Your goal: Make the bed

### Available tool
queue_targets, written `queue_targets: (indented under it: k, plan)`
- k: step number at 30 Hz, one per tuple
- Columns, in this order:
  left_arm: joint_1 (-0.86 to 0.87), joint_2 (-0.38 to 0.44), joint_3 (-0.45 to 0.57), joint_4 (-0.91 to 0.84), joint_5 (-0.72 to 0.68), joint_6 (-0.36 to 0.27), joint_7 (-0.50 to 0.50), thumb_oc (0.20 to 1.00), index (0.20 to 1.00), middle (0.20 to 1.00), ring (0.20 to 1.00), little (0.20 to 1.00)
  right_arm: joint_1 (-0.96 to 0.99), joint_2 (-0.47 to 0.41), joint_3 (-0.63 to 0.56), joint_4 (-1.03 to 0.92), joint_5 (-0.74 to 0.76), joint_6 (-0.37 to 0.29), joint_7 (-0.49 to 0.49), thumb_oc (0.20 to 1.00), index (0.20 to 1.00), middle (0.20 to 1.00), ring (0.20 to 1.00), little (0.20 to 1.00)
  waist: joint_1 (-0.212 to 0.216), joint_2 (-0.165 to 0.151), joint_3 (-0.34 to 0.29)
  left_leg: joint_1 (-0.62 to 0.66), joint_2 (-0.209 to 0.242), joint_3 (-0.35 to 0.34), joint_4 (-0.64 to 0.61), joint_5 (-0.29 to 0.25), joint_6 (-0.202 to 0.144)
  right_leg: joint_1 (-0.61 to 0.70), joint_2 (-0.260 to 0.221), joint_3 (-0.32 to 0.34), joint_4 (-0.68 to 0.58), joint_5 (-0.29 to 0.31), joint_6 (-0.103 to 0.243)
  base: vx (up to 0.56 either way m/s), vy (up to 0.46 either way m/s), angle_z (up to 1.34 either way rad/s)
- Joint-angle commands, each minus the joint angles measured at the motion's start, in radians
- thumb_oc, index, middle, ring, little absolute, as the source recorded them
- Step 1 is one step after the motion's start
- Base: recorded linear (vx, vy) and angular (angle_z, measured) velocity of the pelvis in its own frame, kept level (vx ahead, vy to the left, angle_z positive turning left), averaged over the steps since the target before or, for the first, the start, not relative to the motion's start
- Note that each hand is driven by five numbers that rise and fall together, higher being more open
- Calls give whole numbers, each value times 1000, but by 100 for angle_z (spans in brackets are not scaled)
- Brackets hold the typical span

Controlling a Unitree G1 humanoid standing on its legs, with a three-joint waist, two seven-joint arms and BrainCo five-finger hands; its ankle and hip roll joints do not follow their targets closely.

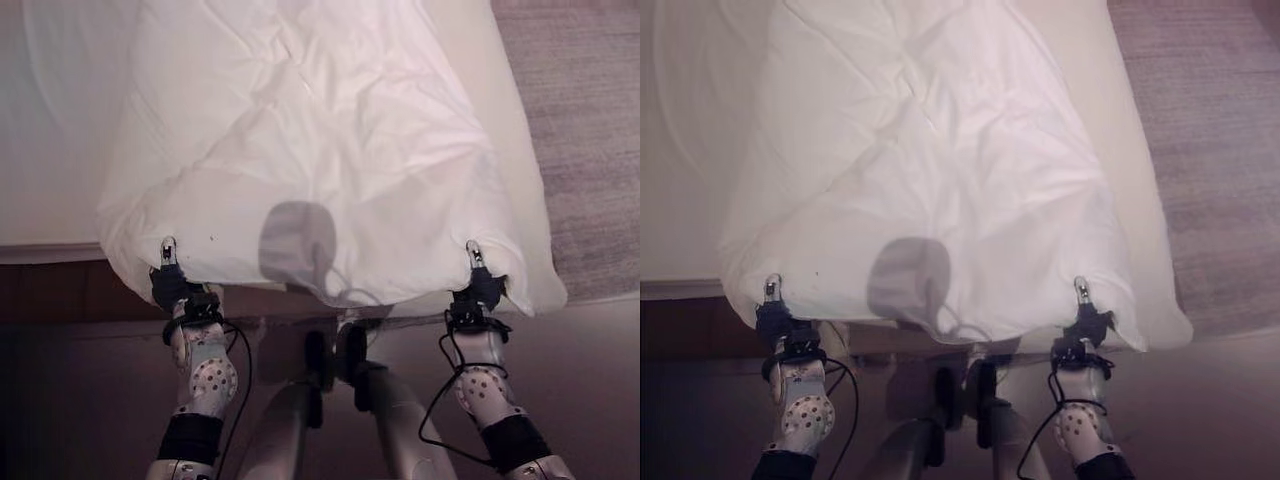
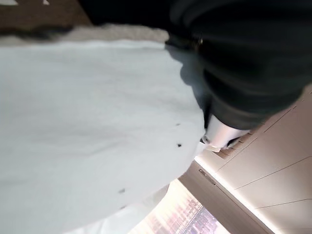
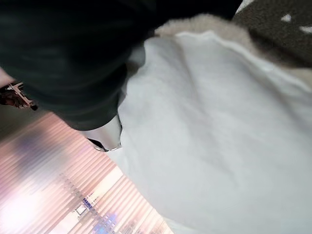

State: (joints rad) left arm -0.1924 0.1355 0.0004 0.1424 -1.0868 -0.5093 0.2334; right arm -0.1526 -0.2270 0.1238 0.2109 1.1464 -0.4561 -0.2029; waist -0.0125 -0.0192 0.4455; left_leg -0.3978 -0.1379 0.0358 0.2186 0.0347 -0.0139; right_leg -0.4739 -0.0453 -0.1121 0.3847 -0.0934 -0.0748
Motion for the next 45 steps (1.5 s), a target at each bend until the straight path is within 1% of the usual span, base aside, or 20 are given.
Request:
queue_targets:
  k: [1,3,4,5,7,8,12,14,16,17,18,21,22,23,25,28,37,41,42,45]
  plan:
    - [20,-5,22,-83,17,-30,-55,200,200,200,200,200,7,-56,-21,-46,-70,-34,12,200,200,200,200,200,17,41,-68,-46,32,-12,101,-31,-32,56,-25,-1,-88,42,129,-1,-14,68]
    - [51,0,38,-125,24,-30,-60,200,200,200,200,200,0,-54,-17,-46,-57,-35,27,200,200,200,200,200,29,14,-65,-42,133,-72,94,-34,-20,46,-51,21,-68,38,130,-41,44,13]
    - [51,0,38,-126,24,-30,-60,200,200,200,200,200,-1,-54,-17,-45,-57,-35,27,200,200,200,200,200,29,14,-68,-45,133,-72,92,-31,-20,43,-52,20,-69,40,130,-54,140,11]
    - [51,19,49,-139,33,-44,-61,200,200,200,200,200,-5,-55,-11,-48,-65,-39,33,200,200,200,200,200,50,-4,-63,-28,187,-211,31,15,-29,17,-60,48,-26,28,133,-21,98,10]
    - [51,25,50,-140,42,-49,-55,200,200,200,200,200,-10,-52,-12,-37,-61,-45,31,200,200,200,200,200,52,-2,-68,-15,223,-250,-29,54,-45,9,-62,57,-11,20,136,-3,280,0]
    - [49,33,49,-150,47,-56,-50,200,200,200,200,200,-18,-42,-10,-22,-43,-54,22,200,200,200,200,200,57,4,-79,13,300,-261,-135,119,-74,12,-90,64,8,12,157,12,378,-9]
    - [30,48,41,-137,38,-68,-50,200,200,200,200,200,-18,-13,9,-11,-42,-44,12,200,200,200,200,200,62,7,-97,16,272,-227,-123,74,-87,29,-157,67,-10,53,207,-17,508,9]
    - [3,96,0,-134,70,-48,-58,200,200,200,200,200,6,14,-12,-34,-57,-45,4,200,200,200,200,200,42,-12,-93,-60,162,-151,66,-8,-74,128,-285,47,-170,222,249,20,820,-25]
    - [30,111,13,-126,75,-48,-74,200,200,200,200,200,11,19,-3,-47,-61,-24,24,200,200,200,200,200,35,-7,-108,-63,106,-109,126,-85,-33,150,-344,42,-284,344,254,89,780,15]
    - [30,111,14,-126,75,-48,-74,200,200,200,200,200,11,19,-3,-47,-61,-24,24,200,200,200,200,200,34,-9,-111,-67,103,-108,124,-81,-32,147,-347,43,-287,347,255,97,686,54]
    - [46,128,40,-134,94,-52,-73,200,200,200,200,200,-7,19,17,-37,-85,-13,38,200,200,200,200,200,53,-4,-122,-49,100,-57,127,-105,-1,163,-330,-34,-304,312,233,66,577,48]
    - [55,136,53,-144,102,-49,-75,200,200,200,200,200,-2,20,19,-39,-73,-12,49,200,200,200,200,200,47,-5,-130,-37,83,-54,101,-98,10,154,-293,-17,-261,260,218,22,387,-46]
    - [62,134,84,-149,120,-41,-61,200,200,200,200,200,2,14,15,-39,-56,-12,66,200,200,200,200,200,42,-11,-128,5,48,-26,28,-79,20,98,-122,-23,-161,118,171,-13,412,-13]
    - [62,134,84,-149,120,-41,-61,200,200,200,200,200,2,14,15,-39,-56,-12,66,200,200,200,200,200,42,-11,-129,5,47,-26,28,-78,20,97,-122,-23,-160,118,171,-8,497,-22]
    - [63,118,84,-145,133,-31,-45,200,200,200,200,200,28,-3,28,-48,-66,-7,78,200,200,200,200,200,28,-27,-119,47,1,-19,-24,-63,10,88,9,-13,-117,71,149,21,213,-37]
    - [65,106,72,-136,156,-27,-37,200,200,200,200,200,37,-20,27,-61,-85,-11,76,200,200,200,200,200,22,-33,-106,67,-18,-8,-43,-53,7,82,70,6,-119,71,130,13,108,-7]
    - [80,24,50,-41,66,-7,-73,200,200,200,200,200,54,-71,-23,-46,-159,-15,31,200,200,200,200,200,21,48,-138,53,4,53,-71,-30,9,105,42,-7,-227,91,137,29,-47,-14]
    - [84,9,30,-45,51,0,-88,200,200,200,200,200,58,-83,-58,-39,-172,-27,15,200,200,200,200,200,22,50,-115,21,11,61,29,-35,-23,130,23,-21,-228,84,128,11,-64,16]
    - [84,5,35,-45,47,1,-88,200,200,200,200,200,53,-93,-76,-31,-173,-37,9,200,200,200,200,200,16,40,-112,16,66,88,45,-47,-21,130,2,-26,-210,78,127,18,2,24]
    - [86,10,38,-51,52,2,-86,200,200,200,200,200,47,-94,-77,-26,-174,-38,8,200,200,200,200,200,20,33,-112,10,85,70,38,-48,-18,128,-3,-23,-205,74,127,22,24,15]
